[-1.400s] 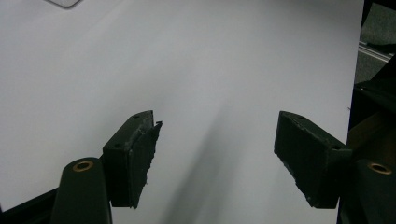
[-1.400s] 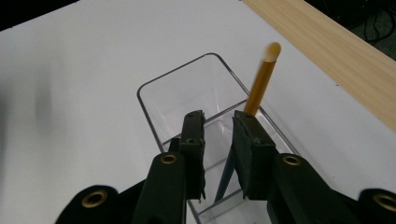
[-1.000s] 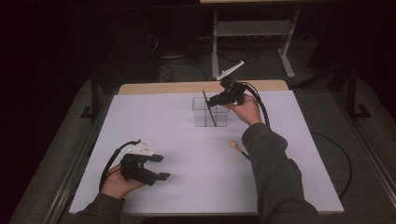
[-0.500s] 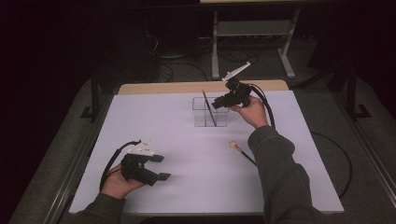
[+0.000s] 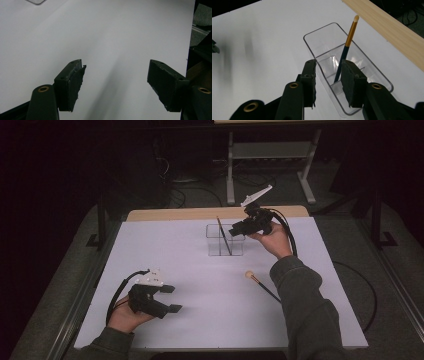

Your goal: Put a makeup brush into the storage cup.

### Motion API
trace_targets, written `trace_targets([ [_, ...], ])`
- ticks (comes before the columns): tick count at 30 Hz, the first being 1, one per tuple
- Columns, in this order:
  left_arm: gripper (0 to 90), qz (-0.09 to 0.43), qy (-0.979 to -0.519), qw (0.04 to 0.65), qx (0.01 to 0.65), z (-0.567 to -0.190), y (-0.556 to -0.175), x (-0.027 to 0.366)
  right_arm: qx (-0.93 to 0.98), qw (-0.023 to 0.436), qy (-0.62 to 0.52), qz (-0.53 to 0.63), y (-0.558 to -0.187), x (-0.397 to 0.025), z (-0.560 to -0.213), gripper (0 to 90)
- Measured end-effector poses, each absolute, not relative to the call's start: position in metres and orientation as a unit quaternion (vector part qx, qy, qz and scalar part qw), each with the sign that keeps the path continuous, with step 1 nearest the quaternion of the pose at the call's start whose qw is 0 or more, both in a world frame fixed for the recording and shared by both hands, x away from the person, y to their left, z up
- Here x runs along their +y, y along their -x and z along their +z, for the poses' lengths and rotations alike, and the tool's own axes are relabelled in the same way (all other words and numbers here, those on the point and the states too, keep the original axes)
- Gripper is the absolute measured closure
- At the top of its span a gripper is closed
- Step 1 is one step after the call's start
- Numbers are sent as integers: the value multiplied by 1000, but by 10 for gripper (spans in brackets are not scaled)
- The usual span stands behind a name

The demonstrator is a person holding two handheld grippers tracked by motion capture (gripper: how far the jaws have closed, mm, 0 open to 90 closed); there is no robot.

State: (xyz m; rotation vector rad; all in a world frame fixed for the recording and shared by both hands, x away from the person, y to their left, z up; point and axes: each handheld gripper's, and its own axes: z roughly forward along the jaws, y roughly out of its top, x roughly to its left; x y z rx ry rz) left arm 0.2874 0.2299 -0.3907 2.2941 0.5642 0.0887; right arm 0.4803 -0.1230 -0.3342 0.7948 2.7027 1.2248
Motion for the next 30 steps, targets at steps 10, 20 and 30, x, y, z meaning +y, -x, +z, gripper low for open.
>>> trace_targets([
  [10, 277, 34, -899, 377, 219, -391, -288, 230, 875, 30, -272, 400, -472, -134, -334, 594],
  [20, 276, 34, -899, 377, 219, -391, -288, 230, 878, 31, -265, 397, -465, -133, -329, 555],
  [30, 275, 34, -897, 379, 223, -391, -288, 234, 874, 33, -270, 402, -458, -138, -335, 496],
])
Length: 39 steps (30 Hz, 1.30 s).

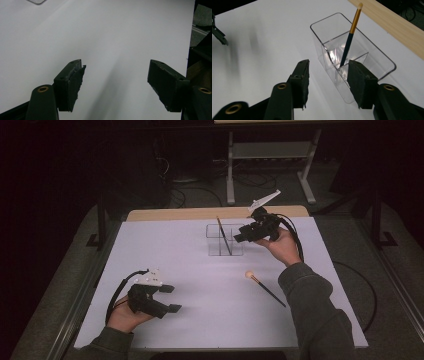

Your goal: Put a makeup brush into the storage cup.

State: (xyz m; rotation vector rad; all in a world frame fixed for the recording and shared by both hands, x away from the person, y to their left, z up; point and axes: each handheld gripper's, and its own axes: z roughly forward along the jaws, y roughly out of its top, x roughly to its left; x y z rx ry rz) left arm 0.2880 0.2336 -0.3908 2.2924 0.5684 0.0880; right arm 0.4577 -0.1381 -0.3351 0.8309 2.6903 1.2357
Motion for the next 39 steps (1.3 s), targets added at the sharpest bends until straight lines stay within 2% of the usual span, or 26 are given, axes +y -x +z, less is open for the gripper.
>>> trace_targets([
  [20, 273, 36, -898, 379, 223, -390, -289, 232, 865, 47, -296, 403, -436, -161, -341, 376],
  [24, 272, 39, -897, 380, 223, -390, -289, 234, 863, 59, -292, 408, -431, -165, -340, 362],
  [39, 268, 38, -899, 378, 219, -390, -288, 233, 865, 57, -297, 400, -418, -172, -340, 326],
])
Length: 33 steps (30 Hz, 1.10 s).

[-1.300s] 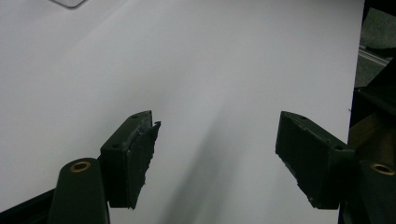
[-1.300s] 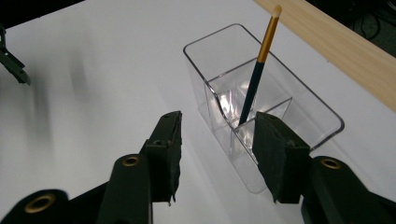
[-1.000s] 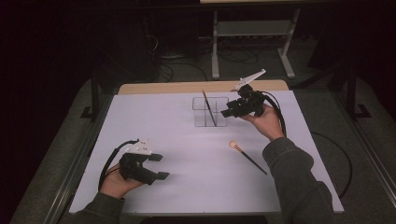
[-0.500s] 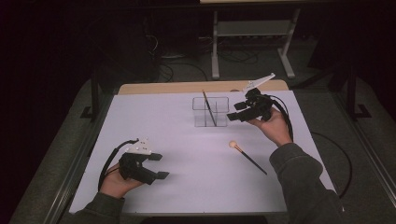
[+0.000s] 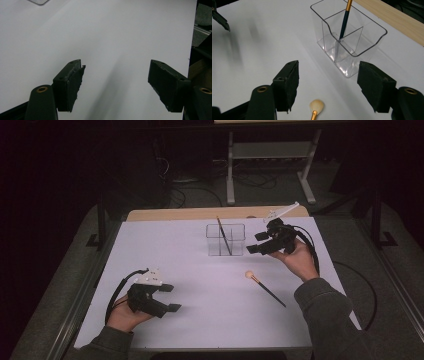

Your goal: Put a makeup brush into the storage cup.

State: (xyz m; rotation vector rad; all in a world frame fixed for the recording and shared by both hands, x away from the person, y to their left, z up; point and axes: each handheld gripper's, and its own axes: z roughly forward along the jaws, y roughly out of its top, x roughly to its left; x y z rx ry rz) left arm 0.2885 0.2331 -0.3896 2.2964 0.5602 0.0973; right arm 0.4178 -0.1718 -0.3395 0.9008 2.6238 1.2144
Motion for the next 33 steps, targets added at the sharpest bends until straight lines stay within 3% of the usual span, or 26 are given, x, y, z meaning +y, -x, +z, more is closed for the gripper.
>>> trace_targets([
  [33, 258, 40, -898, 380, 218, -388, -287, 230, 872, 58, -307, 378, -396, -184, -344, 302],
])
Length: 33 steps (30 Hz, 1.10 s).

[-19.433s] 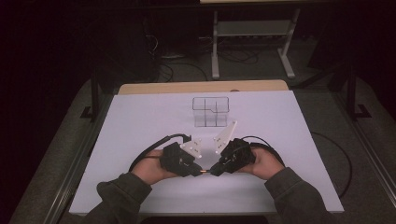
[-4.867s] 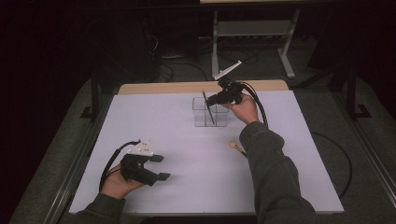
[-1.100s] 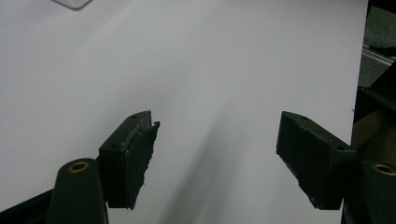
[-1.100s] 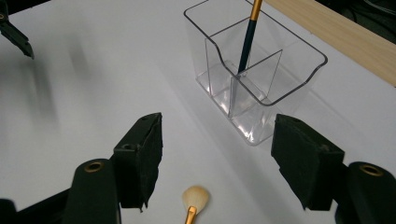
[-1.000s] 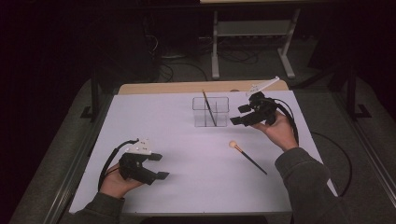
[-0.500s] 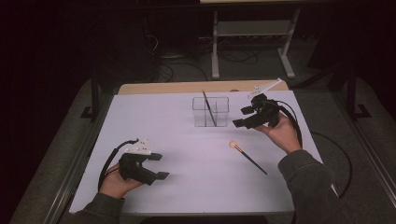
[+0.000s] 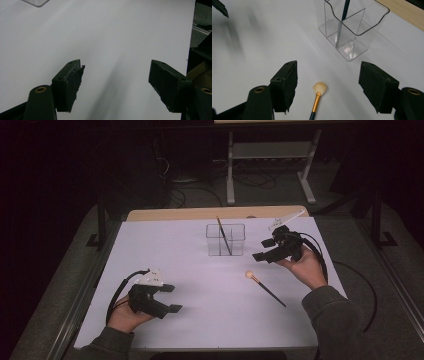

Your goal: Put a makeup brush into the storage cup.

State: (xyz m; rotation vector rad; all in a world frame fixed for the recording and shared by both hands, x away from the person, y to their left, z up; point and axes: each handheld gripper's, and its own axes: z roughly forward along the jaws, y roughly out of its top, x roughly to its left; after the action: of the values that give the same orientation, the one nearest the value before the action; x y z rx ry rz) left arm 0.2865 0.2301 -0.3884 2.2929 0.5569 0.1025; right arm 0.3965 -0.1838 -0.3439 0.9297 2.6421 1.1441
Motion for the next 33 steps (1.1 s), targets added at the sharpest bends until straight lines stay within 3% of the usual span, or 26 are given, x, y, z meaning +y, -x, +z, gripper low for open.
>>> trace_targets([
  [20, 256, 44, -893, 388, 225, -387, -285, 233, 877, 52, -312, 361, -385, -188, -349, 282],
  [33, 254, 45, -893, 387, 224, -388, -285, 231, 877, 54, -324, 350, -373, -191, -364, 320],
])
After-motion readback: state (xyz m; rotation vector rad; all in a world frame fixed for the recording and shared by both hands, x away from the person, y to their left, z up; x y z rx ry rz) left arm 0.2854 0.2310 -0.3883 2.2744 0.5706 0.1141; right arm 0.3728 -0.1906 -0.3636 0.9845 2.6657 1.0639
